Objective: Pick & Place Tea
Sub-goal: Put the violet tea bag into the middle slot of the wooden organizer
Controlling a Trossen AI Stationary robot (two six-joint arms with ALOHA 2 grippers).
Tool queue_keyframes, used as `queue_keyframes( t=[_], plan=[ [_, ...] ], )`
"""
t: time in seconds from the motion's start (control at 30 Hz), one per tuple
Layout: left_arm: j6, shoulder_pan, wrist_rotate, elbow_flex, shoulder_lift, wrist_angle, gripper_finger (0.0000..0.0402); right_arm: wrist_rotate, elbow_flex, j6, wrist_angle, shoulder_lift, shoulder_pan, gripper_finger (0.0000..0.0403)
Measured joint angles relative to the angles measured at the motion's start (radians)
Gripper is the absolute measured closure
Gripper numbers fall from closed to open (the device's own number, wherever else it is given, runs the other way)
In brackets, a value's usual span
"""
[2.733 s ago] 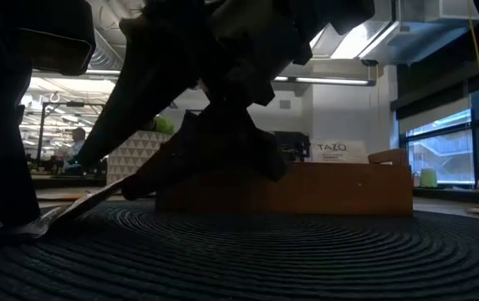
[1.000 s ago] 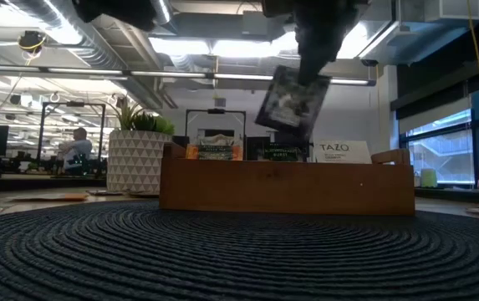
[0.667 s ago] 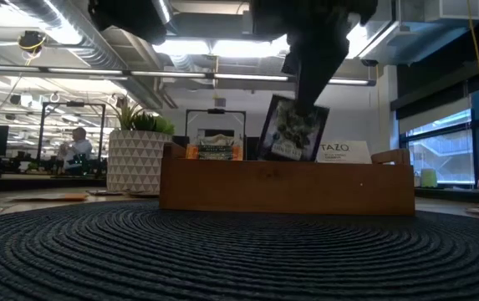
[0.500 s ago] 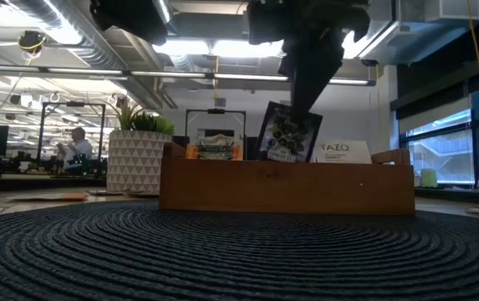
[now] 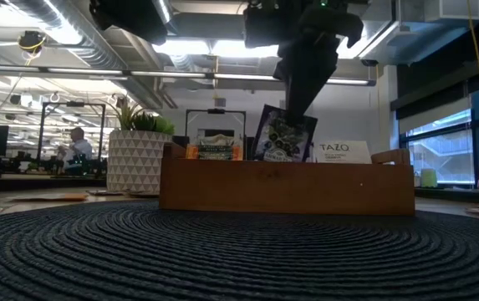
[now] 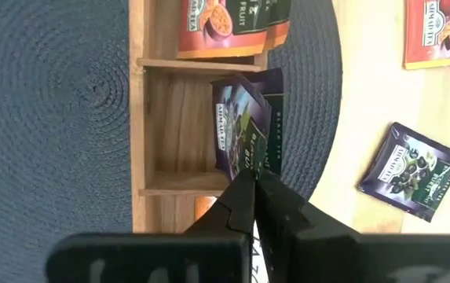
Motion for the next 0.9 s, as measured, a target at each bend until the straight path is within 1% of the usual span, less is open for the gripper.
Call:
queue_keyframes(
  t=[0.8,0.9],
  plan=[
    [0.000,0.000,-0.001,0.000,0.000,0.000,0.0317,0.000,0.000,-0.019,0.008,0.000,-0.001,0.0388],
    [0.000,0.000,-0.001,0.000,0.000,0.000,0.0318,0.001,0.000,-0.019,0.008,0.000,-0.001,0.0381]
  ],
)
